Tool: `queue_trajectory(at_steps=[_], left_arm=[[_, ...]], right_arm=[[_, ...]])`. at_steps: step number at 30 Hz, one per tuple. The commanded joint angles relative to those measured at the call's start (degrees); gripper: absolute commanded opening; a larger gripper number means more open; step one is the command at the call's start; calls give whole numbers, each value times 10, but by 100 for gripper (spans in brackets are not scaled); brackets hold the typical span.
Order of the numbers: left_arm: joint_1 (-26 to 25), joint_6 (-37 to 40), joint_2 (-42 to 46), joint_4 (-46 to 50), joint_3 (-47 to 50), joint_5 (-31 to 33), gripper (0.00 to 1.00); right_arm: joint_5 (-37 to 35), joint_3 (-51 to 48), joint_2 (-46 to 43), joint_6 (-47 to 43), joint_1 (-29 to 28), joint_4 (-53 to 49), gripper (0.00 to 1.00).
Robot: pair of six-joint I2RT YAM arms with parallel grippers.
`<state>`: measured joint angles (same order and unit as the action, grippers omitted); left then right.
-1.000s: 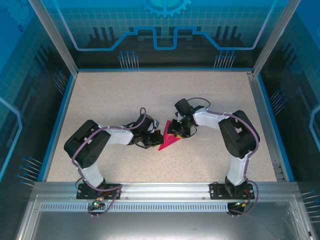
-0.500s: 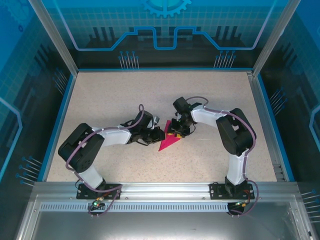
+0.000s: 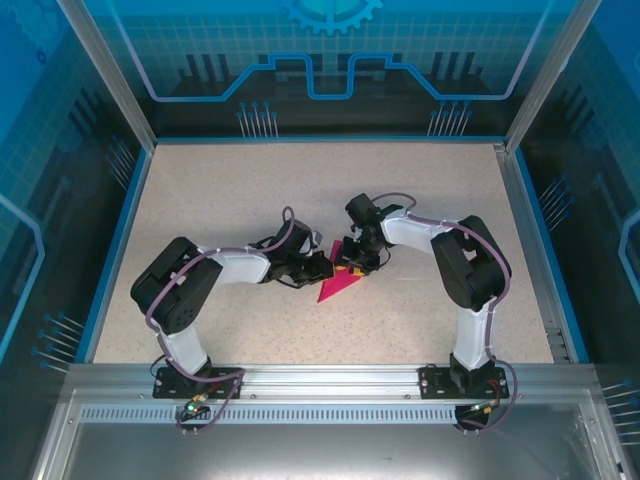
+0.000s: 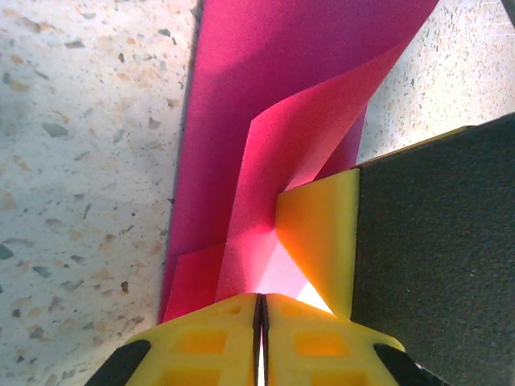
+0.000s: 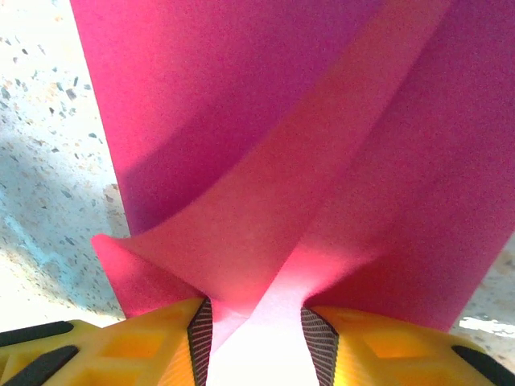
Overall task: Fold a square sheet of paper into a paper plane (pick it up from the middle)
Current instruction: Fourth fold the wing at the center of the table.
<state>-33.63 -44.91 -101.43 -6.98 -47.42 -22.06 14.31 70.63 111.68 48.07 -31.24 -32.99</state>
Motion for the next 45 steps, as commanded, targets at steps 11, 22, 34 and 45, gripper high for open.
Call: queue_trajectory(at_steps=[11, 22, 34, 45], left_arm=[[4, 6, -27, 27, -18, 37, 10], [5, 14, -32, 31, -22, 34, 10], [5, 20, -33, 45, -25, 34, 9], [4, 25, -34, 57, -26, 30, 7]], right_arm=[[-64, -27, 56, 11, 0, -49, 40], [-68, -25, 64, 15, -1, -54, 39], [-69, -30, 75, 21, -1, -55, 36], [-64, -34, 78, 24, 0, -47, 33]])
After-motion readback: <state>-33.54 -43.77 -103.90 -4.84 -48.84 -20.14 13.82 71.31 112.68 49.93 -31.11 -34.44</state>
